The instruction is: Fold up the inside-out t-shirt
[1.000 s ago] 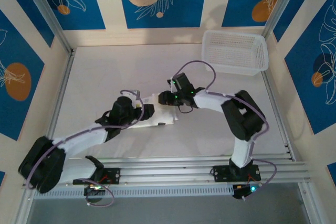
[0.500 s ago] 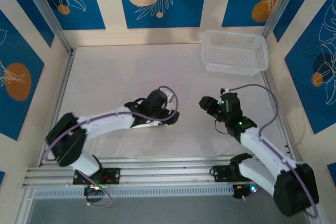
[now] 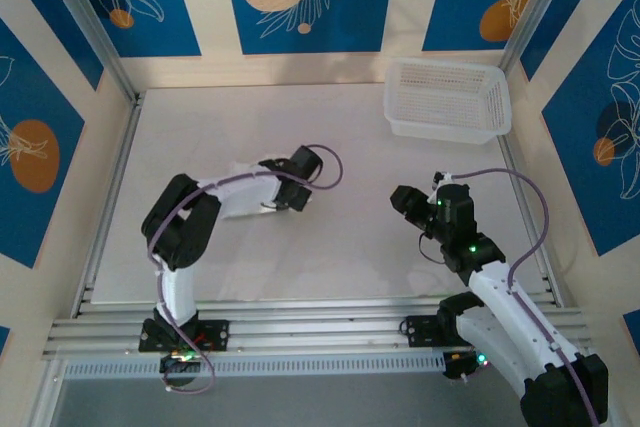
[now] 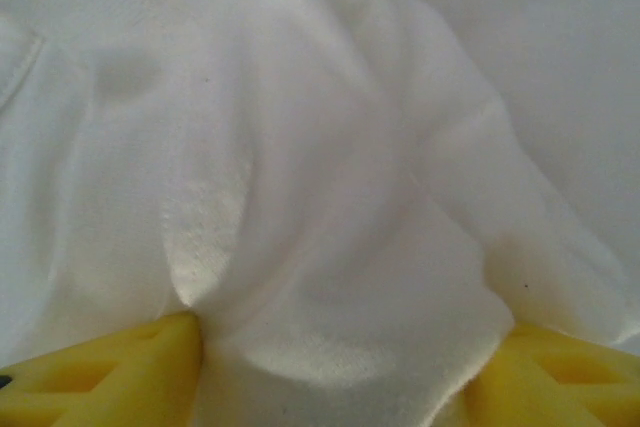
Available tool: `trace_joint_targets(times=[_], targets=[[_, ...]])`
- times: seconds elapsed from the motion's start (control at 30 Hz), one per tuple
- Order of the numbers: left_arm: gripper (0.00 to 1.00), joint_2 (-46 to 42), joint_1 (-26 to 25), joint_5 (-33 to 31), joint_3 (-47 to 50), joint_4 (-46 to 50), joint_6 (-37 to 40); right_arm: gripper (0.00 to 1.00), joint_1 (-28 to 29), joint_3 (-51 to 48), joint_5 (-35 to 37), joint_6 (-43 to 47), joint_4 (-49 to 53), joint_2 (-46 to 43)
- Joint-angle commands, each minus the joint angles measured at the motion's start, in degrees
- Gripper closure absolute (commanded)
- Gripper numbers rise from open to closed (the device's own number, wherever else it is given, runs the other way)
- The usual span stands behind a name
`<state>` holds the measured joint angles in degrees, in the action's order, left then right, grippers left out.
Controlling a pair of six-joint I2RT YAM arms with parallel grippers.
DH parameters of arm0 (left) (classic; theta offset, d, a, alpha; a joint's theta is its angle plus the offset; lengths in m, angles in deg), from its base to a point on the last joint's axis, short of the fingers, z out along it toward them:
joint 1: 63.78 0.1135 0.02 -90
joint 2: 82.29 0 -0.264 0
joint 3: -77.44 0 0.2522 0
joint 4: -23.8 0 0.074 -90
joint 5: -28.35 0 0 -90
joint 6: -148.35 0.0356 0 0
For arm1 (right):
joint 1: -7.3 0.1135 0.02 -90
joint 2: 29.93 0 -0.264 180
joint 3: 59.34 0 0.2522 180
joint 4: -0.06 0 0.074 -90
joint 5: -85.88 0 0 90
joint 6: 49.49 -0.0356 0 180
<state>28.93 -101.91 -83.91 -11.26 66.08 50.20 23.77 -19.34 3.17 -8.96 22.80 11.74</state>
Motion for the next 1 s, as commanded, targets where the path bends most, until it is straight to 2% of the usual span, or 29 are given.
trace_joint_targets(times=[0.0,0.13,0.17,0.2,0.27,0.33,0.4,0.5,0.57,0.67,0.8,0.9,0.97], targets=[[0.32,4.0,7.1,-2.82,-2.98,7.1,10.44,0.48,-0.45,2.5,-0.79,1.03,0.31,-1.77],[0.3,7.66,15.52,3.09,-5.74,5.69,15.33,0.48,-0.91,2.6,-0.36,1.52,-0.41,-3.8],[0.33,8.57,17.53,4.33,-6.68,5.38,16.35,0.47,-1.15,2.8,-0.22,1.78,-0.08,-4.09],[0.4,9.22,19.07,5.13,-7.5,4.8,17.25,0.47,-1.3,2.93,-0.1,1.94,0.31,-4.29],[0.33,10.57,22.38,7.37,-10.07,4.15,19.55,0.47,-1.76,3.34,-0.1,2.51,0.89,-4.5],[0.33,12.15,25.43,8.75,-12.91,3.09,20.42,0.47,-2.29,3.79,-0.23,2.92,1.13,-4.41],[0.31,15.88,28.28,10.47,-20.96,9.3,21.14,0.46,-2.96,4.27,-0.51,3.58,0.94,-4.19],[0.29,17.78,31.43,11.38,-25.95,10.56,23.42,0.45,-4.13,5.91,-0.83,5.04,1.05,-3.5],[0.27,16.93,34.16,16.2,-27.87,12.79,20.7,0.45,-4.81,7.18,-1.3,5.87,1.21,-2.62],[0.23,8.64,35.65,23.25,-21.09,6.26,14.39,0.45,-5.11,8.3,-2.26,5.49,0.54,-0.51],[0.18,-3.64,35.76,23.82,-9.02,-2.48,-2.25,0.45,-5.08,7.87,-4.27,3.05,-1.62,2.48],[0.19,-11.12,35.76,24.02,1.43,-9.95,-16.26,0.46,-4.97,6.26,-5.07,1.14,-4.08,3.42],[0.22,-14.5,35.91,21.2,6.45,-12.28,-25.81,0.46,-5.03,5.43,-5.44,0.59,-4.91,2.92]])
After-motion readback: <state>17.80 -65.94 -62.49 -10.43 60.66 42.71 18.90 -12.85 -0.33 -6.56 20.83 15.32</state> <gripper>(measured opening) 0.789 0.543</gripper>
